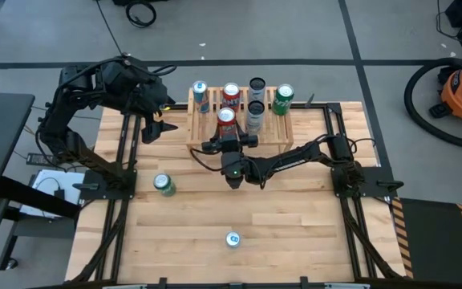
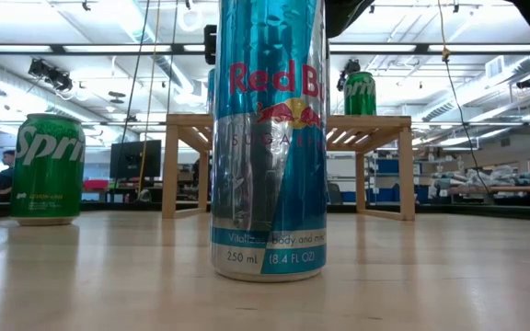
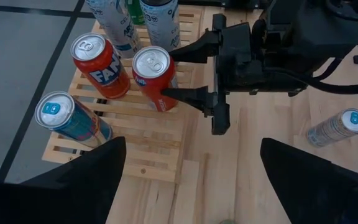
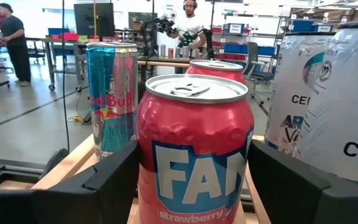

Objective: Place canned beverage on shelf
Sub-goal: Put the red soda can on the shelf aligned with the other red soda can

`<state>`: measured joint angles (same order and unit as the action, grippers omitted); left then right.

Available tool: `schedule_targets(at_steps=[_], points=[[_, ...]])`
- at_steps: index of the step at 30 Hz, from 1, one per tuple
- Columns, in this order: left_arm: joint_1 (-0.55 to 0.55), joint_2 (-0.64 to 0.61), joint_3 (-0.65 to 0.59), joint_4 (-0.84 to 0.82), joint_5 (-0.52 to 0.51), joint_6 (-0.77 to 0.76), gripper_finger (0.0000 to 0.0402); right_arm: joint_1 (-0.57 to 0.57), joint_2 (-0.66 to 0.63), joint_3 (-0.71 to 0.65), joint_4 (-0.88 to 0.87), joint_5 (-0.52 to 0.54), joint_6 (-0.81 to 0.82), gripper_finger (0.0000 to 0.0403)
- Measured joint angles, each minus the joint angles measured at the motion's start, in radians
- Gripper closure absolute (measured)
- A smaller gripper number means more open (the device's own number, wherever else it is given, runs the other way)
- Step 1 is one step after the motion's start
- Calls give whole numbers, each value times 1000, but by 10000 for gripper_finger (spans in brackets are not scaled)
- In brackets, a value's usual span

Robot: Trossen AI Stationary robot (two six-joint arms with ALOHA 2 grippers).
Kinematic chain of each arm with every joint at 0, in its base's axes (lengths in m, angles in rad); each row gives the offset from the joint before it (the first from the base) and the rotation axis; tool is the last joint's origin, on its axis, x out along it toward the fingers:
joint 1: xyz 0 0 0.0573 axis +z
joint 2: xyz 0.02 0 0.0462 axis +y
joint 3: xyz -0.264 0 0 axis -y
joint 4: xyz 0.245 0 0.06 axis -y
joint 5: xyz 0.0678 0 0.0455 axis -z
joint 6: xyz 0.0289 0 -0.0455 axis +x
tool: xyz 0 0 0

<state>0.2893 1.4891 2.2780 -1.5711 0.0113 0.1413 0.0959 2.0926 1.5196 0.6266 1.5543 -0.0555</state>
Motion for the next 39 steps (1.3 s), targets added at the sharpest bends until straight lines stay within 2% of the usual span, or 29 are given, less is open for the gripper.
schedule_targets(at_steps=[39], points=[[-1, 0, 0, 0, 1, -1, 28, 1, 0, 0, 8, -3, -26, 110]])
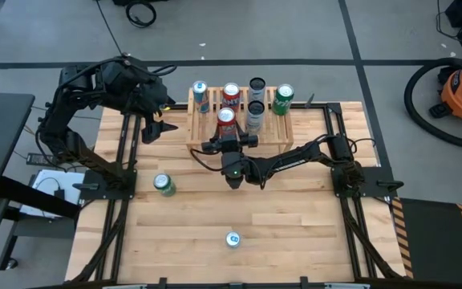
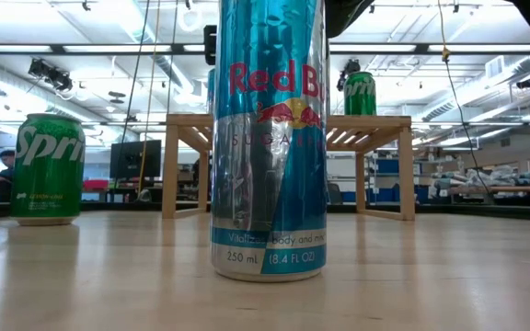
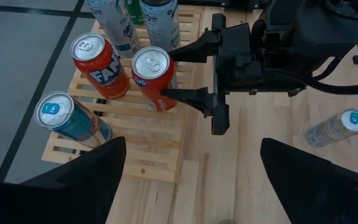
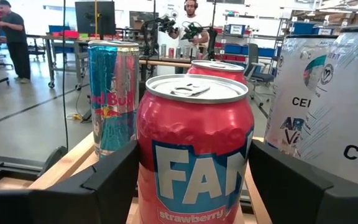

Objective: Place canned beverage on shelf
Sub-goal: Put the red soda can on the shelf aligned with the other red soda can

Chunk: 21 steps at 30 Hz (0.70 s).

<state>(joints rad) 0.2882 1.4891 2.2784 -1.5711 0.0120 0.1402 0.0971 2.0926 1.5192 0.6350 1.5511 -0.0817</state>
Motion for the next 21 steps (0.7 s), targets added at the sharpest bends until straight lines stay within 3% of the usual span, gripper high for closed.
schedule_targets(at_steps=[21], points=[[0, 0, 0, 0, 0, 0, 28, 0, 0, 0, 32, -4, -54, 34]])
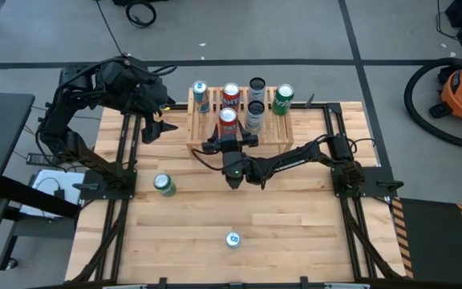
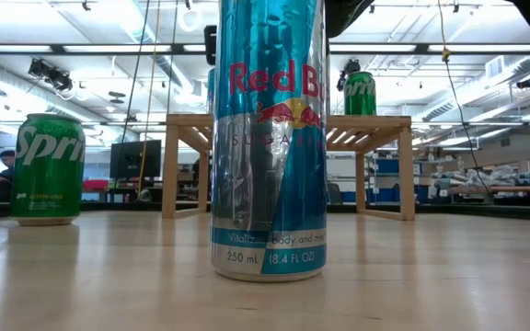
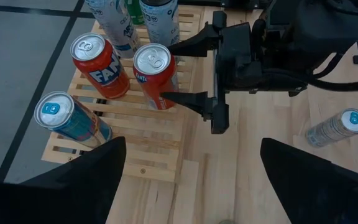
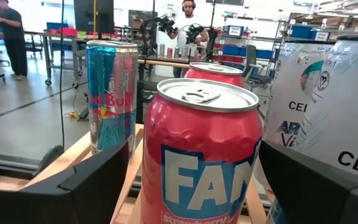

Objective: Place canned beverage on shelf
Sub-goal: Put the red soda can on the shelf aligned with the other red soda can, then put the green soda can on the shelf aligned with the other green soda can

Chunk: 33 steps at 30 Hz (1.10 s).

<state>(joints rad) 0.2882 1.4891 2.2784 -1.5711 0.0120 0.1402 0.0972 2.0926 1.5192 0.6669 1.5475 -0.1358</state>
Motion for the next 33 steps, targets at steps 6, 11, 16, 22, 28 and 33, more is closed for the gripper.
schedule_targets(at_steps=[6, 11, 16, 22, 28, 33], points=[[0, 0, 0, 0, 0, 0, 28, 2, 0, 0, 107, 8, -134, 34], [0, 0, 0, 0, 0, 0, 28, 7, 0, 0, 264, -8, -288, 33], [0, 0, 0, 0, 0, 0, 28, 7, 0, 0, 431, -4, -460, 34], [0, 0, 0, 0, 0, 0, 28, 24, 0, 1, 608, -24, -682, 36], [0, 0, 0, 0, 0, 0, 28, 49, 0, 76, 612, -53, -780, 36], [0, 0, 0, 0, 0, 0, 28, 81, -1, 176, 520, -94, -828, 36]])
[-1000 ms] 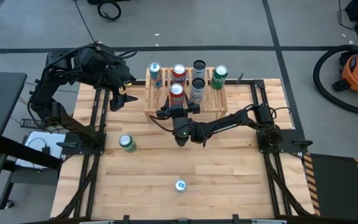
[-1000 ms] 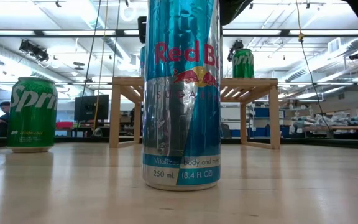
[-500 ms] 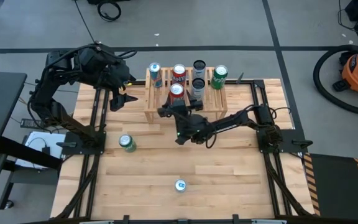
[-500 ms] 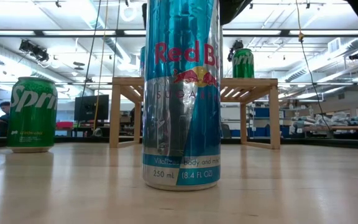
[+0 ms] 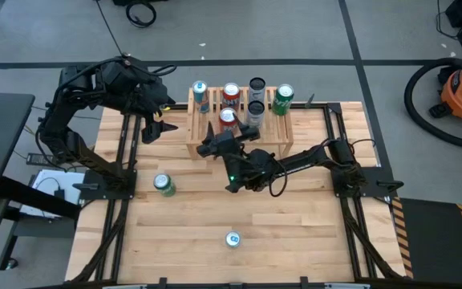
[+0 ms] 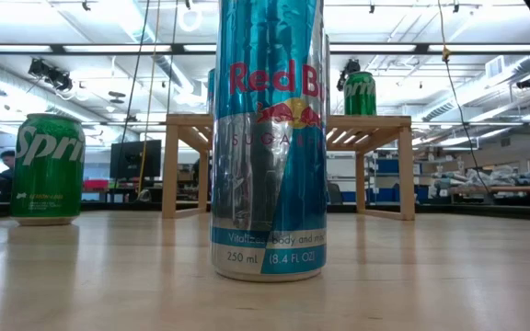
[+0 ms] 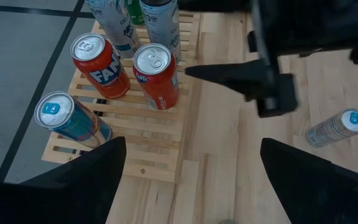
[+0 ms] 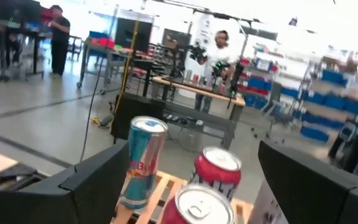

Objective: Place canned beverage on shelf
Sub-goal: Put the green soda can on the shelf aligned with the other green soda can

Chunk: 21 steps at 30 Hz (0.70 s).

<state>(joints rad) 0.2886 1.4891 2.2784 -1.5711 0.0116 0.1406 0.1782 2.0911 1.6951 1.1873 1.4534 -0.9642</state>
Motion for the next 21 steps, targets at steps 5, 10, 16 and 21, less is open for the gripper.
schedule_targets(at_steps=[5, 10, 16, 21], points=[[0, 0, 0, 0, 0, 0, 28, 22, 0, 113, -326, 8, 6, 31], [0, 0, 0, 0, 0, 2, 28, 56, 0, 200, -530, 31, 52, 17], [0, 1, 0, 0, 0, 2, 28, 122, 0, 222, -535, -51, 35, 16], [0, 3, 0, 0, 0, 1, 28, 162, 0, 222, -567, -142, 44, 15]])
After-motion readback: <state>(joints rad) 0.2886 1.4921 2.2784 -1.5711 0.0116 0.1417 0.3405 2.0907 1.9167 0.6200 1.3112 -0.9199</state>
